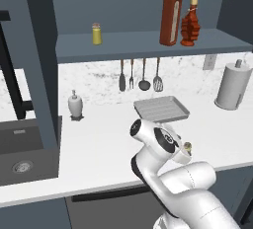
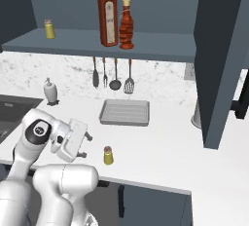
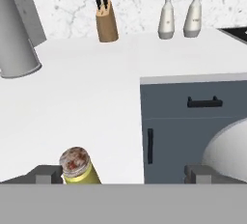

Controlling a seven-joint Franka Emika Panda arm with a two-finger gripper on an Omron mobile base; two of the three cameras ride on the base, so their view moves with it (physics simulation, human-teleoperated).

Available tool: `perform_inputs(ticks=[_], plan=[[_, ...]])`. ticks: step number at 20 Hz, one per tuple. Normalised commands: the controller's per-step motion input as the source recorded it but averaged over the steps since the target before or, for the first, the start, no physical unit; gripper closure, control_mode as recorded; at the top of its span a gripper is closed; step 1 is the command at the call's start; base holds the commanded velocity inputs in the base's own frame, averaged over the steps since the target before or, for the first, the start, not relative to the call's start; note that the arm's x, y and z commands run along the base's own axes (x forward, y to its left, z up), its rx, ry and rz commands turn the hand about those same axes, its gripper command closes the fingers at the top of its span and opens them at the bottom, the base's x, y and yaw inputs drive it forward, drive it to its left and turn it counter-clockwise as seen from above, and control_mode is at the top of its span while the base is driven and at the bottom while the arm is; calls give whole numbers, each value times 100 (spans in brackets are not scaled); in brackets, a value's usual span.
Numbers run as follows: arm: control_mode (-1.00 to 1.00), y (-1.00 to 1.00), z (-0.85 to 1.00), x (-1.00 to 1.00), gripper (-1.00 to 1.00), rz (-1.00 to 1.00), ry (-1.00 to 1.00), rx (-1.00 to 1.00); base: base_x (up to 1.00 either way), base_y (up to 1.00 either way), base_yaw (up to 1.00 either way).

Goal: Put the shaker and condiment bottle from the counter next to their counterparts in the cabinet.

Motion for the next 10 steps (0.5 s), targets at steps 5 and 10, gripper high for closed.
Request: perform_inputs(ticks=[5,10], plan=[[-100,-17,-49,9,-100,0,0,0,0,0,0],[-100,-24,-53,4,-100,0,0,0,0,0,0]])
